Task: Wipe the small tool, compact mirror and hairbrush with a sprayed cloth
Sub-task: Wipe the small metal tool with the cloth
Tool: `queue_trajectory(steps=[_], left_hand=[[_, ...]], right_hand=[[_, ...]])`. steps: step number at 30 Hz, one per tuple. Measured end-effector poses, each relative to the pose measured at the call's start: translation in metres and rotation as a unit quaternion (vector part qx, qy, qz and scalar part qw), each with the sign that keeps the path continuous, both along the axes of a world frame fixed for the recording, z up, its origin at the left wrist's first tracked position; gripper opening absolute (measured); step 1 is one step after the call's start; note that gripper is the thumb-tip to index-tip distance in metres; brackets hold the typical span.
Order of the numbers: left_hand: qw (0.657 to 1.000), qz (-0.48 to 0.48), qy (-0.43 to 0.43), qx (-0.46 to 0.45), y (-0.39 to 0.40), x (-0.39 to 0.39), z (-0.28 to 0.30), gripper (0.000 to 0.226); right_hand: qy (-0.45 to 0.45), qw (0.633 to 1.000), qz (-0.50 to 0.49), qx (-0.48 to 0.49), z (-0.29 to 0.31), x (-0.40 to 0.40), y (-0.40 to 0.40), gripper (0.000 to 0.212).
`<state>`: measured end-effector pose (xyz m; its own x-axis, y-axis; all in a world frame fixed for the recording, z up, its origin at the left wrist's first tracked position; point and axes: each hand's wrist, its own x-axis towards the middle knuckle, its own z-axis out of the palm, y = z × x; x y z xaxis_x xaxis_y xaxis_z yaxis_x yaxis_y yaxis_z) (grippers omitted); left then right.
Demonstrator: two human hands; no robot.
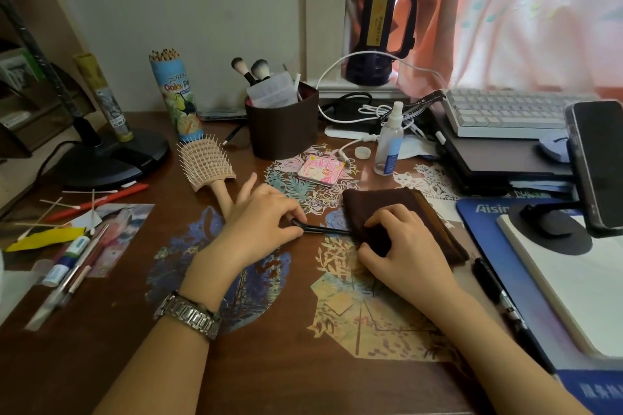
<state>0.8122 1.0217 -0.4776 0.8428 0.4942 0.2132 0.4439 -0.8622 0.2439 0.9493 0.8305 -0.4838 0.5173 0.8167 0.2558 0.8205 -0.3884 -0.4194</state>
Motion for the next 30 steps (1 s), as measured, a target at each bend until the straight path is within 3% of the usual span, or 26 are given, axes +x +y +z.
queue_trajectory(steps=[11, 20, 30], left_hand=[[0.996, -0.053, -0.063, 0.025, -0.019, 0.014, -0.004, 0.012], [0.996, -0.049, -0.072, -0.014, -0.023, 0.021, -0.007, 0.012], [0.992, -0.061, -0.111, -0.022, -0.038, 0.029, -0.009, 0.018]], right_hand=[[0.060, 0.996, -0.023, 0.065, 0.000, 0.002, -0.001, 0.018], [0.020, 1.000, 0.006, 0.020, -0.002, -0.001, -0.003, 0.035], [0.011, 0.999, 0.024, 0.029, -0.003, -0.004, 0.000, 0.037]])
